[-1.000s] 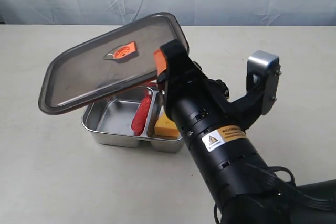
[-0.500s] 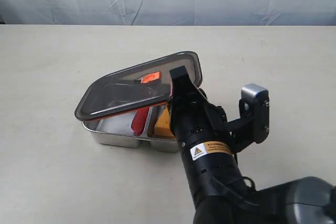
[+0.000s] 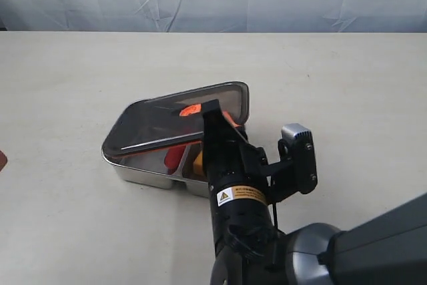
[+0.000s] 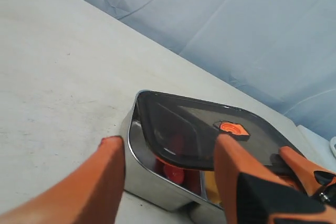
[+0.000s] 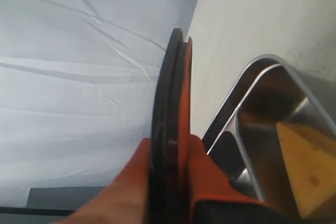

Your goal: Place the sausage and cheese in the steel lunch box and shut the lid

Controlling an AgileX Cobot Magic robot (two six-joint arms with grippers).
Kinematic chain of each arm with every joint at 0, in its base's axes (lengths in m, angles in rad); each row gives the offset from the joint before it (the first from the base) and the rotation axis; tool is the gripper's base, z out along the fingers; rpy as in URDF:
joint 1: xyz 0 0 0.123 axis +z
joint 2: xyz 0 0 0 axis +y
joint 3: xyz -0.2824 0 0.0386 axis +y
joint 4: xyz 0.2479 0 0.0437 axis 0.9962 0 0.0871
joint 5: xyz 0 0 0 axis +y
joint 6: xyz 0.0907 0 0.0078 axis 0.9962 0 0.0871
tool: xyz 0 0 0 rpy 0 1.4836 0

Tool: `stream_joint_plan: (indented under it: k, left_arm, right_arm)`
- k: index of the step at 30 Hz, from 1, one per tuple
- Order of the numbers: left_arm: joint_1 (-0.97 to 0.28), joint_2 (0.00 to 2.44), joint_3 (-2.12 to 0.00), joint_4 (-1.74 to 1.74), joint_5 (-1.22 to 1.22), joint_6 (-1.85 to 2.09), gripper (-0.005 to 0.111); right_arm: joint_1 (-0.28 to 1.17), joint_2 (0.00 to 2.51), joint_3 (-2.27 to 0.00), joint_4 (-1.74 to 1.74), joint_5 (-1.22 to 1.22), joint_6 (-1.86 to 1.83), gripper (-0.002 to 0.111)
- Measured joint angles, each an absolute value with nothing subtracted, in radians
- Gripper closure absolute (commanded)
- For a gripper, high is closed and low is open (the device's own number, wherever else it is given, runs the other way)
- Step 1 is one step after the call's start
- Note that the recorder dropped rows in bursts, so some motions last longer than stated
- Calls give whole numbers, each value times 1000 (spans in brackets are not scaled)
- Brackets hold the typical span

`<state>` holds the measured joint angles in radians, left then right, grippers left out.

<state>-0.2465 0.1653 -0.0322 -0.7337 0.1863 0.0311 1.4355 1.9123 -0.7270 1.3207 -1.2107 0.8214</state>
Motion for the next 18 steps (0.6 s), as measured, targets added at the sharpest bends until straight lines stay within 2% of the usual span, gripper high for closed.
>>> stream_joint_plan:
  k: [18]
  left_arm:
    - [-247, 165, -32, -700, 176, 33, 56]
  right_arm:
    - [1421, 1912, -727, 1259, -1214, 788, 109]
